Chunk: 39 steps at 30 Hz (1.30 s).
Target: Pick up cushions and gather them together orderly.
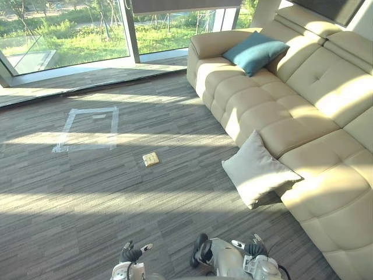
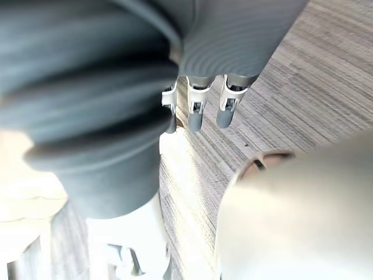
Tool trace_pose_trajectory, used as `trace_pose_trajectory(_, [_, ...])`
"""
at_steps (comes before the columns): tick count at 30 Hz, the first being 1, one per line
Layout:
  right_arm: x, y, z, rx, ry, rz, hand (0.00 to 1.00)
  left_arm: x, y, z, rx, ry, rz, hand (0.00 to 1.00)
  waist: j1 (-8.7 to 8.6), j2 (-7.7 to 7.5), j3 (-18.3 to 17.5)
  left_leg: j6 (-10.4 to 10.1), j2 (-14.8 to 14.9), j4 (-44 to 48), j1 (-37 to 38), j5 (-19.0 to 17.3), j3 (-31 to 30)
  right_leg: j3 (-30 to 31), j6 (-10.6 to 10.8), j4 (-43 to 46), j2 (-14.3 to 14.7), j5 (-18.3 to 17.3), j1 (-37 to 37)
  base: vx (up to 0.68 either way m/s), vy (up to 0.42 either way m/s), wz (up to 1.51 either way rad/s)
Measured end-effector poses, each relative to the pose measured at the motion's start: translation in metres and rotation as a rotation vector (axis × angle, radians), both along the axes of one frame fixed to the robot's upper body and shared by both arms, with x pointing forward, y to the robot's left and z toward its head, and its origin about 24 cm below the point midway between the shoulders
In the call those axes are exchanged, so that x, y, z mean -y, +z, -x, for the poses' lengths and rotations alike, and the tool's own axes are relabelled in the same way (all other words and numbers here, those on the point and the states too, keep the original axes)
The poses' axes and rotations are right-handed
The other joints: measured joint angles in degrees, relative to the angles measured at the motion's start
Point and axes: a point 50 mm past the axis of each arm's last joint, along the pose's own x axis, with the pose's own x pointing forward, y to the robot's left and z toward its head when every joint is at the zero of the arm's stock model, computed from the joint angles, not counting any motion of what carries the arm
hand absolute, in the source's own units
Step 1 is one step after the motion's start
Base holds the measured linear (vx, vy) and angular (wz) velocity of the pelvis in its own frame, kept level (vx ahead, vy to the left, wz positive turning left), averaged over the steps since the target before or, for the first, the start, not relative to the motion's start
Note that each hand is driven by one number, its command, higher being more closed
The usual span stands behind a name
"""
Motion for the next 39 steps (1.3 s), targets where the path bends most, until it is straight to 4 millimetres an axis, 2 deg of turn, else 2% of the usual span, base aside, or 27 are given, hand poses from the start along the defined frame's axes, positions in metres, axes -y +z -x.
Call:
trace_pose_trajectory(1, [0.004,0.001,0.001,0.004,-0.009,0.007,0.0,0.011,0.0,-0.003,0.011,-0.012,0.031,0.0,-0.93,1.11,-0.1,0.1,-0.3,1.9,-0.5,2.3,-1.5,0.6,1.6,1.4,0.2,-3.5,0.3,0.5,-0.143,-0.31])
trace_pose_trajectory(3, [0.009,0.003,0.0,0.016,-0.029,0.014,0.0,0.02,0.0,-0.006,0.021,-0.011,0.056,0.0,-1.52,2.38,0.0,-2.1,1.7,12.1,-3.5,5.0,-3.0,1.2,4.1,1.3,1.4,-6.8,2.2,0.47,-0.14,-0.21])
trace_pose_trajectory(5, [0.003,0.001,0.005,-0.001,-0.019,0.003,0.0,0.018,0.002,-0.009,0.042,0.004,0.051,0.0,-0.92,2.8,0.7,-3.2,7.6,37.3,-12.7,13.8,-5.4,3.5,5.3,-4.5,5.7,-8.1,10.1,0.38,-0.077,-0.34])
trace_pose_trajectory(6, [0.002,0.001,0.006,0.0,-0.018,0.005,0.0,0.016,0.003,-0.009,0.05,0.018,0.049,0.0,-0.74,2.94,0.7,-2.6,9.2,43.3,-15.2,12.8,-4.9,4.2,5.4,-5.5,6.5,-8.6,12.0,0.44,-0.073,-0.56])
trace_pose_trajectory(8, [-0.003,0.0,0.007,-0.004,-0.021,-0.008,0.0,0.007,0.006,-0.009,0.07,0.036,0.027,0.0,-0.19,1.5,1.4,-1.3,11.6,51.5,-22.3,8.9,-3.5,7.3,5.8,-7.5,7.5,-10.2,17.1,0.33,-0.047,-0.57])
trace_pose_trajectory(11, [-0.005,-0.003,0.014,-0.025,-0.046,-0.026,0.0,0.004,0.01,-0.01,0.096,0.052,0.019,0.0,0.63,0.85,1.1,0.7,10.8,40.1,-29.2,4.9,-2.9,11.6,7.2,-9.7,7.4,-10.9,21.5,0.3,-0.017,-0.74])
trace_pose_trajectory(13, [-0.005,-0.004,0.016,-0.03,-0.052,-0.023,0.0,0.004,0.011,-0.013,0.107,0.059,0.02,0.0,1.61,0.7,1.2,0.2,7.2,27.6,-30.2,4.0,-7.2,15.7,8.2,-9.6,6.8,-11.5,23.2,0.35,0.092,-1.12])
trace_pose_trajectory(14, [-0.005,-0.004,0.016,-0.031,-0.054,-0.02,0.0,0.005,0.012,-0.014,0.112,0.061,0.02,0.0,2.15,0.64,1.2,-0.2,4.6,20.9,-30.6,4.0,-11.9,18.4,9.1,-9.5,6.4,-12.1,23.8,0.35,0.148,-1.26])
trace_pose_trajectory(16, [-0.006,-0.003,0.015,-0.03,-0.052,-0.016,0.0,0.005,0.012,-0.016,0.115,0.061,0.02,0.0,2.38,0.58,1.1,-0.5,2.0,13.0,-30.7,5.2,-17.8,21.8,10.6,-9.3,6.1,-13.0,24.4,0.36,0.213,-1.13])
trace_pose_trajectory(17, [-0.005,-0.004,0.017,-0.035,-0.053,-0.013,0.0,0.006,0.012,-0.014,0.111,0.062,0.021,0.0,2.37,0.69,0.9,0.7,1.6,9.3,-30.4,7.8,-19.5,23.8,12.1,-8.7,6.1,-13.8,24.5,0.46,0.32,-1.12])
trace_pose_trajectory(18, [-0.005,-0.004,0.02,-0.041,-0.056,-0.01,0.0,0.007,0.01,-0.013,0.102,0.063,0.024,0.0,2.34,0.96,0.7,2.5,1.8,7.2,-29.8,11.2,-19.5,25.3,13.6,-7.7,6.4,-15.0,24.6,0.39,0.3,-1.2])
trace_pose_trajectory(19, [-0.006,-0.005,0.022,-0.047,-0.058,-0.015,0.0,0.004,0.01,-0.012,0.099,0.068,0.021,0.0,2.53,0.64,0.3,0.0,2.3,7.6,-29.0,12.9,-18.4,27.7,15.2,-5.7,6.2,-16.5,24.4,0.45,0.373,-1.23])
trace_pose_trajectory(20, [-0.013,-0.007,0.024,-0.055,-0.051,-0.032,0.0,-0.003,0.01,-0.011,0.096,0.068,0.002,0.0,2.79,-1.49,-0.4,1.2,1.9,7.7,-27.9,11.5,-15.0,29.9,16.9,-2.9,4.6,-17.4,23.2,0.36,0.302,-1.12])
trace_pose_trajectory(21, [-0.021,-0.008,0.025,-0.057,-0.049,-0.05,0.0,-0.007,0.01,-0.01,0.092,0.068,-0.008,0.0,3.02,-2.45,-1.0,1.6,1.6,7.7,-27.4,10.5,-13.4,30.3,17.6,-0.9,3.7,-17.7,22.1,0.39,0.337,-1.11])
trace_pose_trajectory(23, [-0.022,-0.008,0.026,-0.059,-0.051,-0.054,0.0,-0.011,0.011,-0.009,0.089,0.069,-0.019,0.0,3.12,-3.43,-1.3,3.0,1.5,7.5,-24.4,8.6,-9.1,27.5,20.5,5.7,1.0,-17.5,19.5,0.22,0.229,-1.01])
trace_pose_trajectory(24, [-0.021,-0.008,0.026,-0.057,-0.05,-0.052,0.0,-0.011,0.009,-0.006,0.074,0.069,-0.019,0.0,3.06,-3.11,-1.2,3.5,1.6,6.3,-21.6,7.7,-6.6,22.4,21.2,9.9,-1.6,-17.8,18.1,0.13,0.241,-1.05])
trace_pose_trajectory(26, [-0.018,-0.008,0.025,-0.058,-0.042,-0.043,0.0,-0.009,0.006,-0.003,0.054,0.063,-0.012,0.0,2.87,-2.68,-1.4,3.7,2.3,2.2,-16.4,7.6,-1.2,8.5,19.3,10.6,-8.1,-18.8,18.1,0.1,0.231,-1.1])
trace_pose_trajectory(27, [-0.018,-0.008,0.023,-0.058,-0.037,-0.042,0.0,-0.009,0.006,-0.003,0.051,0.061,-0.009,0.0,2.85,-2.55,-1.3,3.6,2.6,0.8,-15.4,7.7,-0.2,4.9,18.9,9.0,-9.0,-18.6,17.9,0.09,0.138,-1.01])
trace_pose_trajectory(29, [-0.017,-0.009,0.018,-0.065,-0.013,-0.035,0.0,-0.009,0.005,-0.004,0.04,0.031,-0.014,0.0,2.64,-2.48,-1.3,2.7,3.8,-1.3,-14.4,8.2,2.3,2.4,18.5,1.5,-8.3,-16.5,15.8,0.12,0.032,-0.82])
trace_pose_trajectory(31, [-0.013,-0.008,0.009,-0.065,0.001,-0.023,0.0,-0.007,0.004,-0.007,0.03,-0.007,-0.015,0.0,2.3,-1.66,-0.8,1.6,5.7,-2.7,-14.4,8.8,4.5,1.6,17.8,-4.7,-6.4,-11.3,12.1,0.11,-0.097,-0.66])
trace_pose_trajectory(33, [-0.007,-0.007,0.004,-0.062,0.007,-0.009,0.0,-0.005,0.003,-0.008,0.022,-0.018,-0.012,0.0,2.1,-0.73,-0.1,-0.1,7.3,-4.2,-12.6,9.2,6.1,-0.4,16.5,-8.0,-6.3,-5.4,9.1,0.15,-0.129,-0.47])
trace_pose_trajectory(34, [-0.007,-0.008,0.005,-0.072,0.007,-0.01,0.0,-0.006,0.002,-0.007,0.016,-0.022,-0.018,0.0,1.67,-1.15,0.0,-1.4,7.3,-4.9,-11.1,9.4,6.7,-0.7,16.0,-11.5,-6.9,-0.7,8.4,0.21,-0.166,-0.31])
trace_pose_trajectory(35, [-0.008,-0.009,0.007,-0.077,0.008,-0.012,0.0,-0.01,0.003,-0.006,0.015,-0.025,-0.028,0.0,1.68,-2.49,0.6,-3.1,5.9,-5.7,-9.1,9.2,6.5,0.6,15.0,-12.6,-8.0,6.1,8.3,0.26,-0.251,-0.32])
trace_pose_trajectory(36, [-0.003,-0.007,0.002,-0.069,0.015,0.002,0.0,-0.006,0.003,-0.011,0.021,-0.029,-0.02,0.0,1.49,-1.04,1.4,-3.6,7.4,-6.6,-7.4,9.1,5.7,1.2,13.5,-9.7,-6.6,4.2,8.6,0.18,-0.252,-0.34])
trace_pose_trajectory(37, [-0.001,-0.006,0.001,-0.064,0.018,0.009,0.0,-0.003,0.002,-0.009,0.017,-0.036,-0.013,0.0,1.51,-0.47,1.3,-3.6,8.0,-7.4,-7.5,9.0,4.0,1.5,14.2,-8.0,-6.1,1.4,7.6,0.14,-0.278,-0.4])
trace_pose_trajectory(38, [0.005,-0.003,-0.004,-0.044,0.02,0.023,0.0,0.008,0.001,-0.01,0.015,-0.057,0.011,0.0,1.17,1.79,1.4,-5.4,9.1,-8.1,-7.2,7.2,1.7,2.3,13.4,-2.9,-5.2,-2.7,4.9,0.12,-0.257,-0.31])
trace_pose_trajectory(39, [0.01,-0.001,-0.007,-0.034,0.014,0.036,0.0,0.011,0.0,-0.01,0.014,-0.06,0.017,0.0,1.02,2.11,1.5,-4.8,9.5,-8.1,-7.3,6.3,0.8,2.4,13.2,-0.3,-4.9,-4.8,3.7,0.14,-0.249,-0.21])
